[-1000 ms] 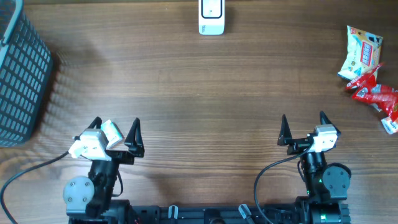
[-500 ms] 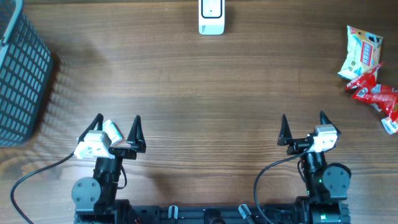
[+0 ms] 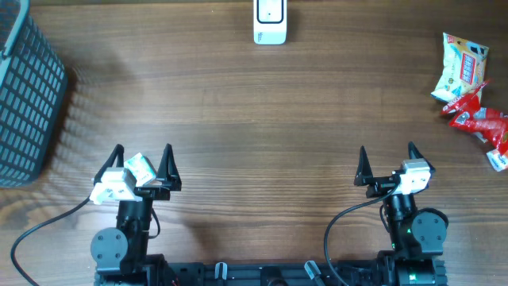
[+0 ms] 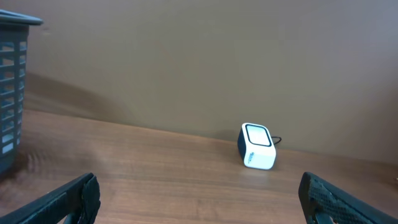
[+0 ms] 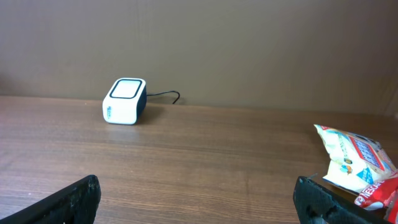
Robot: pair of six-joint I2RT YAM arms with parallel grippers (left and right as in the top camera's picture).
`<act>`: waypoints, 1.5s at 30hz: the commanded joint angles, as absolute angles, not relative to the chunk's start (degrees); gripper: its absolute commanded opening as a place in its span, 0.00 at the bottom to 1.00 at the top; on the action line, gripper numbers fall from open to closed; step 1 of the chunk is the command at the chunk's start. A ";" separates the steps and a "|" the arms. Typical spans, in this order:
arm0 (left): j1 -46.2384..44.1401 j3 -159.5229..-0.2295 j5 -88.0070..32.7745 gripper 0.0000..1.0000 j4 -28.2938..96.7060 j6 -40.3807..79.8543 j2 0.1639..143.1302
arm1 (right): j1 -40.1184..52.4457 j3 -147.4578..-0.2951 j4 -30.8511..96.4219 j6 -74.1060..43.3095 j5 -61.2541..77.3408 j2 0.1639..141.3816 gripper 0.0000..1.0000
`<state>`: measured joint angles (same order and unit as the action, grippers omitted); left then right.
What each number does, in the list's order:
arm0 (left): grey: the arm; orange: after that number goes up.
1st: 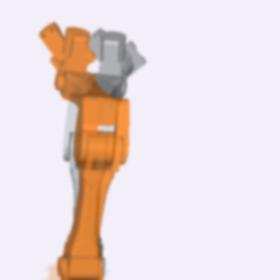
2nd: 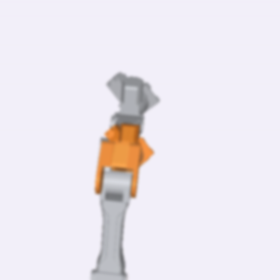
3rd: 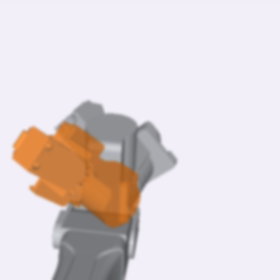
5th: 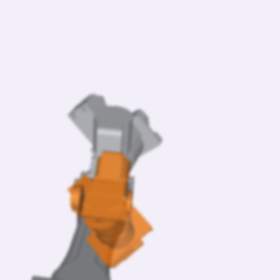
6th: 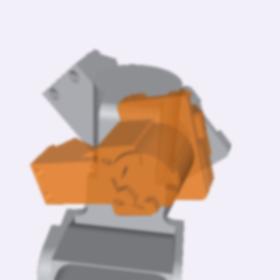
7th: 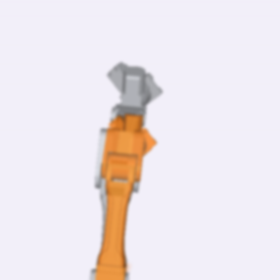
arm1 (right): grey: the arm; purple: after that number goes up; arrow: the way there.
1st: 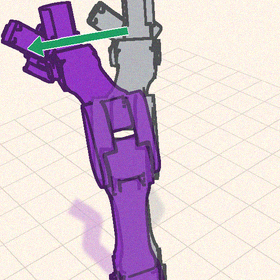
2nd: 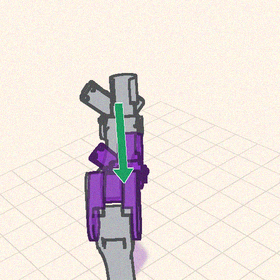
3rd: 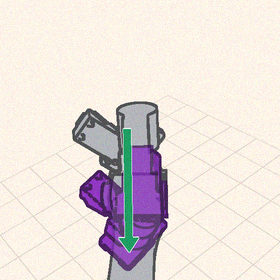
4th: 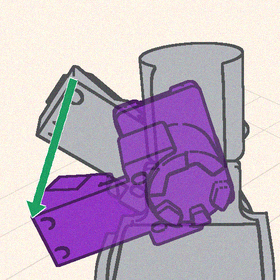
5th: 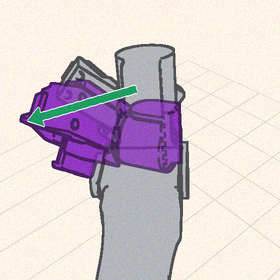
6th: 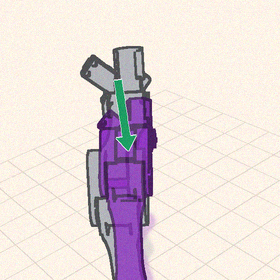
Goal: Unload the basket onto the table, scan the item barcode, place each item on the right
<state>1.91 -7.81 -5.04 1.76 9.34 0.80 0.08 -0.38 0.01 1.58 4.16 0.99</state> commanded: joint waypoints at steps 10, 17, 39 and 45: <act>2.26 -0.34 -3.92 1.00 -6.98 11.22 0.19 | 0.32 -0.30 -0.05 1.10 3.18 0.21 1.00; 2.26 -0.32 -2.22 1.00 -4.75 11.18 0.19 | 0.32 -0.30 -0.05 1.13 3.18 0.21 0.99; 2.26 -0.34 -2.31 1.00 4.51 3.11 0.19 | 0.32 -0.30 -0.05 1.10 3.18 0.21 1.00; 2.26 -0.32 -2.42 1.00 4.51 0.49 0.19 | 0.32 -0.30 -0.05 1.15 3.18 0.21 1.00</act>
<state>1.91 -0.60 -2.68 4.10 4.45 0.78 0.08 -0.38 0.01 1.58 3.99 0.99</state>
